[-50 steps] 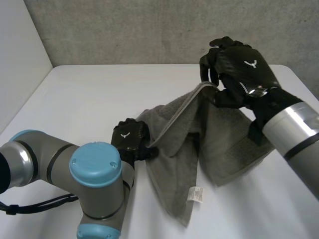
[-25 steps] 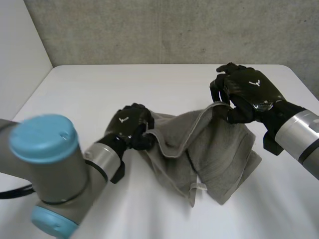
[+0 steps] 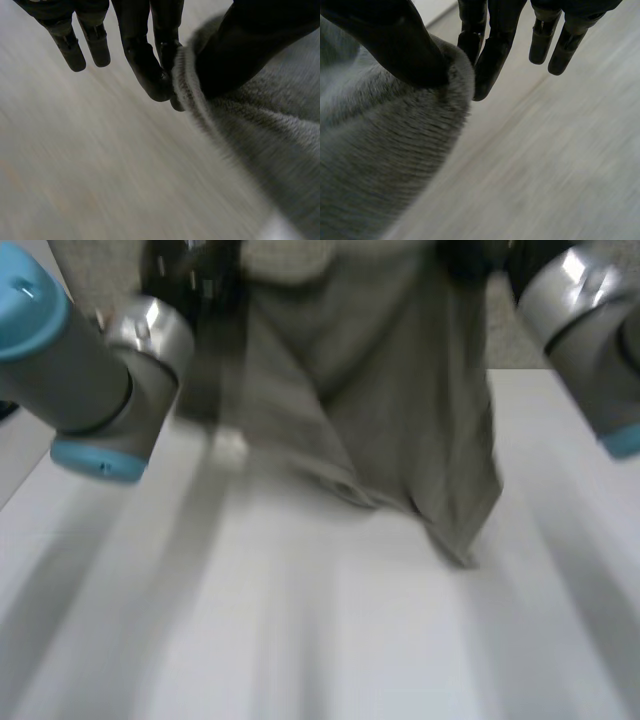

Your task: Fold the towel.

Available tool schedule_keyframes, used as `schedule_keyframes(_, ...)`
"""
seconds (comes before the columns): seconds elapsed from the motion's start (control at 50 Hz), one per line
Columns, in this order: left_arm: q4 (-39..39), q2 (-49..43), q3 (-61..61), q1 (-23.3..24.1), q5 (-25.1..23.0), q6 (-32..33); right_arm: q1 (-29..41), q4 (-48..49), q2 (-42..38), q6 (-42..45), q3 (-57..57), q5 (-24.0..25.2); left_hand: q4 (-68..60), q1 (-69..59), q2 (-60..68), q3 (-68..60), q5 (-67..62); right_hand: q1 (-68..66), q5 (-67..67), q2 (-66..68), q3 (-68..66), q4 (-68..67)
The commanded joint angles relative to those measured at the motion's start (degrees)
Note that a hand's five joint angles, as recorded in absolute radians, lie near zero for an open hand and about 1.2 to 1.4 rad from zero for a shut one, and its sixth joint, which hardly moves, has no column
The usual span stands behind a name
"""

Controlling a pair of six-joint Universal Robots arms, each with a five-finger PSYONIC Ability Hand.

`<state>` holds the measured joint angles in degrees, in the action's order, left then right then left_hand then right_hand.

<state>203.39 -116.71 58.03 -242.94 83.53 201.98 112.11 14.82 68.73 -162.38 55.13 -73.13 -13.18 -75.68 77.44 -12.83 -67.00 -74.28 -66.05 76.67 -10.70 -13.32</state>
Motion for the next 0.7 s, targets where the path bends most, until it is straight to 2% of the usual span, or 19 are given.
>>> schedule_keyframes(0.02,10.3,10.2,1.6,2.0,-1.9,-5.8,0.2,5.4,8.4,-10.0,2.9,3.3,3.2,-4.3,2.6,2.8,-3.0,-5.7,-3.9,3.3,0.7,3.3)
schedule_keyframes(0.04,10.3,10.7,3.1,1.6,-3.4,-7.0,0.2,5.4,8.4,-10.1,2.9,3.3,3.2,-4.3,2.6,2.8,-3.0,-5.7,-3.9,3.3,0.7,3.3)
schedule_keyframes(0.08,10.0,10.9,5.1,1.2,-5.4,-7.6,0.0,3.1,9.3,-9.9,6.9,7.5,3.2,-4.3,2.6,2.8,-3.0,-5.7,-3.9,3.3,0.7,3.3)
schedule_keyframes(0.1,10.0,10.9,5.2,1.2,-5.4,-7.7,0.0,3.1,9.3,-9.9,6.9,7.5,3.2,-4.3,2.6,2.8,-3.0,-5.7,-3.9,3.3,0.7,3.3)
schedule_keyframes(0.14,8.2,10.4,10.7,-0.5,-8.9,-7.7,-0.1,1.8,9.6,-9.1,9.3,9.3,3.2,-4.3,2.6,2.8,-3.0,-5.7,-3.9,3.3,0.7,3.3)
schedule_keyframes(0.22,5.4,9.6,17.6,-3.4,-11.4,-7.5,-0.3,-0.7,9.6,-2.4,19.1,12.5,3.2,-4.3,2.6,2.8,-3.0,-5.7,-3.9,3.3,0.7,3.3)
schedule_keyframes(0.3,3.0,6.6,28.6,-7.4,-12.8,-6.9,-0.4,-1.0,9.2,4.2,27.0,12.7,3.2,-4.3,2.6,2.8,-3.0,-5.7,-3.9,3.3,0.7,3.3)
schedule_keyframes(0.34,3.0,5.5,32.0,-8.4,-12.9,-6.4,-0.5,-0.8,9.1,10.7,34.7,12.3,3.2,-4.3,2.6,2.8,-3.0,-5.7,-3.9,3.3,0.7,3.3)
schedule_keyframes(0.44,4.4,3.4,39.4,-8.8,-12.5,-5.0,-0.6,-0.6,7.7,15.1,42.0,11.8,3.2,-4.3,2.6,2.8,-3.0,-5.7,-3.9,3.3,0.7,3.3)
schedule_keyframes(0.58,7.8,-0.5,42.4,-8.0,-10.8,-4.6,-0.7,-0.8,5.9,12.4,44.5,11.6,3.2,-4.3,2.6,2.8,-3.0,-5.7,-3.9,3.3,0.7,3.3)
schedule_keyframes(0.7,8.3,-1.6,41.8,-6.8,-5.1,-4.8,-0.9,-1.2,5.8,7.8,43.8,11.7,3.2,-4.3,2.6,2.8,-3.0,-5.7,-3.9,3.3,0.7,3.3)
